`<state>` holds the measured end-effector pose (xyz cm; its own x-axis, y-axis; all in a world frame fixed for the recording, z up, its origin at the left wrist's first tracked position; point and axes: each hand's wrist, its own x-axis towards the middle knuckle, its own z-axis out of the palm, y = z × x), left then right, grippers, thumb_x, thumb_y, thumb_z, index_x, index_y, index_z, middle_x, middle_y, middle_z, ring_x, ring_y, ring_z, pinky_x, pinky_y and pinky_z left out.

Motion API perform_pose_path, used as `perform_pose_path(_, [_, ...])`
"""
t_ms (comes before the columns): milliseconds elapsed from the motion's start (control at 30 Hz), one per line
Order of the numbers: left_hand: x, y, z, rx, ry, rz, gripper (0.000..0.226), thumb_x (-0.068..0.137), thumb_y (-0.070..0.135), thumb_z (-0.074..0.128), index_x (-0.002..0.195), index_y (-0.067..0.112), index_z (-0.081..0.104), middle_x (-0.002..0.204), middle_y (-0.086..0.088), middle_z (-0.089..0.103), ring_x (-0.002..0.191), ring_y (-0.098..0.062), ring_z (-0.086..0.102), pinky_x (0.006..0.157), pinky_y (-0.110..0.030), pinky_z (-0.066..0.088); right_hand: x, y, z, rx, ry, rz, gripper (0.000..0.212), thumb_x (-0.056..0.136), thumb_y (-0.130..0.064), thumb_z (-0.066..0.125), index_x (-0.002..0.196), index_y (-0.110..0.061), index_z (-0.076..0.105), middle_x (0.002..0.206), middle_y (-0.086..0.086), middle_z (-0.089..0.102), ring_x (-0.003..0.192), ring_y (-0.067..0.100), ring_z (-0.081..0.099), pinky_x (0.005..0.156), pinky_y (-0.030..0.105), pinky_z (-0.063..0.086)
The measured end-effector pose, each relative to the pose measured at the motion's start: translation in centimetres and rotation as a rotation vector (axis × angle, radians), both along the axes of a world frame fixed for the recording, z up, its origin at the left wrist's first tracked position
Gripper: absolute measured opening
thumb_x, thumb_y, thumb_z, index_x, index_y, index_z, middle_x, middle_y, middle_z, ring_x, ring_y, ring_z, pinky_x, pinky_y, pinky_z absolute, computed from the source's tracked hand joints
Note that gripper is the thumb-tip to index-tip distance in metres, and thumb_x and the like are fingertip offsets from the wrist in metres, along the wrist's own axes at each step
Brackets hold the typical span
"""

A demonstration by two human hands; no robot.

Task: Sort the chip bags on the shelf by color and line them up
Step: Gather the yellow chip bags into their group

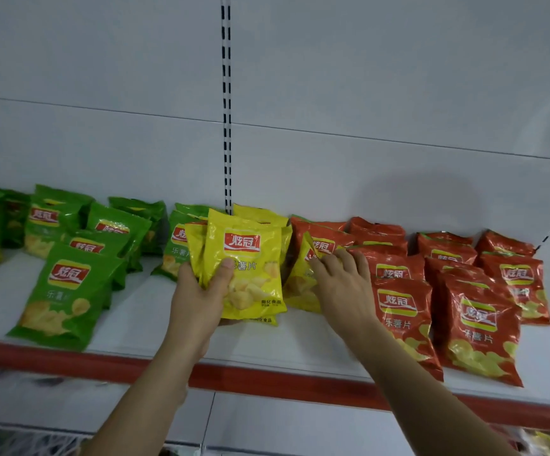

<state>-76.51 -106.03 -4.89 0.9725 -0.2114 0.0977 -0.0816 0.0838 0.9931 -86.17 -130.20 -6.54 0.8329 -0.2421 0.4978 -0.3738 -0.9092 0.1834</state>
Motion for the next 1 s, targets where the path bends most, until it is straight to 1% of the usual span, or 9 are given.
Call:
perform_pose_path(133, [0.6, 0.6, 0.1, 0.002, -0.005, 0.068, 0.07, 0.072, 0.077, 0.078, 0.129, 0.042, 0.056, 0.121, 0.013, 0.074, 0.109, -0.016, 0.074, 0.092, -0.056, 0.061, -0.7, -0.5, 3.1, 0.024, -0.202, 0.094, 0.052, 0.089, -0.025, 0.08, 0.139, -0.022, 0.064, 0.13, 0.003, 0.067, 0.136, 0.037, 0.049, 0.114, 0.062, 0.035])
perform_pose_path(267, [1.2, 1.0, 0.3, -0.007, 0.002, 0.115, 0.071, 0.073, 0.073, 0.079, 0.13, 0.037, 0.054, 0.119, 0.014, 0.073, 0.108, -0.015, 0.073, 0.089, -0.057, 0.061, -2.0, -0.4, 6.8, 0.124, -0.417, 0.323, 0.052, 0.085, -0.022, 0.087, 0.134, -0.013, 0.069, 0.126, 0.006, 0.067, 0.126, 0.038, 0.054, 0.112, 0.051, 0.044])
perform_pose_path(433, [0.6, 0.0, 0.9, -0.011, -0.008, 0.059, 0.057, 0.075, 0.076, 0.075, 0.121, 0.047, 0.056, 0.114, 0.015, 0.075, 0.106, -0.018, 0.074, 0.087, -0.059, 0.061, -0.8, 5.1, 8.0, 0.266, -0.274, 0.665, 0.05, 0.09, -0.021, 0.081, 0.138, -0.012, 0.067, 0.134, 0.007, 0.063, 0.132, 0.036, 0.051, 0.117, 0.046, 0.039])
perform_pose_path(567, [-0.4, -0.2, 1.7, -0.167, 0.111, -0.034, 0.037, 0.097, 0.06, 0.062, 0.131, 0.047, 0.056, 0.12, 0.008, 0.075, 0.103, -0.022, 0.077, 0.074, -0.056, 0.065, 0.7, 7.5, 6.4, 0.411, -0.281, 0.699, 0.048, 0.1, -0.028, 0.067, 0.147, -0.023, 0.062, 0.166, 0.01, 0.037, 0.159, 0.034, 0.022, 0.128, 0.048, 0.026])
perform_pose_path(633, [-0.5, 0.7, 2.1, -0.229, 0.161, -0.031, 0.038, 0.103, 0.049, 0.058, 0.139, 0.039, 0.054, 0.124, 0.003, 0.075, 0.103, -0.023, 0.078, 0.07, -0.05, 0.065, 1.0, 8.2, 6.2, 0.477, -0.299, 0.682, 0.06, 0.099, -0.038, 0.07, 0.156, -0.031, 0.051, 0.176, 0.007, 0.014, 0.164, 0.031, 0.007, 0.128, 0.046, 0.023])
perform_pose_path(733, [-0.2, 2.6, 2.5, -0.286, 0.234, -0.01, 0.038, 0.104, 0.045, 0.058, 0.141, 0.039, 0.055, 0.125, 0.002, 0.076, 0.105, -0.025, 0.077, 0.074, -0.053, 0.064, 2.0, 9.5, 6.2, 0.815, -0.233, 0.573, 0.105, 0.086, -0.059, 0.079, 0.167, -0.045, 0.013, 0.176, -0.011, -0.007, 0.164, 0.014, 0.001, 0.124, 0.038, 0.028])
perform_pose_path(867, [0.1, 5.7, 2.9, -0.263, 0.224, 0.041, 0.06, 0.084, 0.062, 0.069, 0.138, 0.041, 0.055, 0.125, 0.007, 0.076, 0.111, -0.021, 0.075, 0.085, -0.056, 0.063, 4.2, 12.3, 5.4, 1.065, -0.067, 0.665, 0.118, 0.088, -0.054, 0.08, 0.161, -0.055, -0.013, 0.162, -0.018, 0.043, 0.143, 0.002, 0.047, 0.115, 0.031, 0.045])
perform_pose_path(933, [0.2, 7.6, 2.8, -0.192, 0.17, 0.086, 0.075, 0.073, 0.067, 0.083, 0.137, 0.041, 0.053, 0.126, 0.009, 0.075, 0.114, -0.019, 0.074, 0.091, -0.055, 0.062, 5.2, 14.2, 5.0, 1.094, -0.031, 0.715, 0.118, 0.091, -0.048, 0.079, 0.159, -0.058, -0.016, 0.157, -0.021, 0.047, 0.138, -0.002, 0.049, 0.109, 0.022, 0.045])
perform_pose_path(1000, [0.6, 9.6, 2.4, -0.13, 0.129, 0.107, 0.093, 0.063, 0.06, 0.093, 0.143, 0.041, 0.049, 0.127, 0.012, 0.074, 0.115, -0.015, 0.073, 0.093, -0.049, 0.062, 6.2, 15.9, 4.8, 1.131, -0.029, 0.772, 0.118, 0.092, -0.044, 0.08, 0.159, -0.058, -0.016, 0.161, -0.022, 0.043, 0.143, -0.001, 0.046, 0.115, 0.031, 0.045])
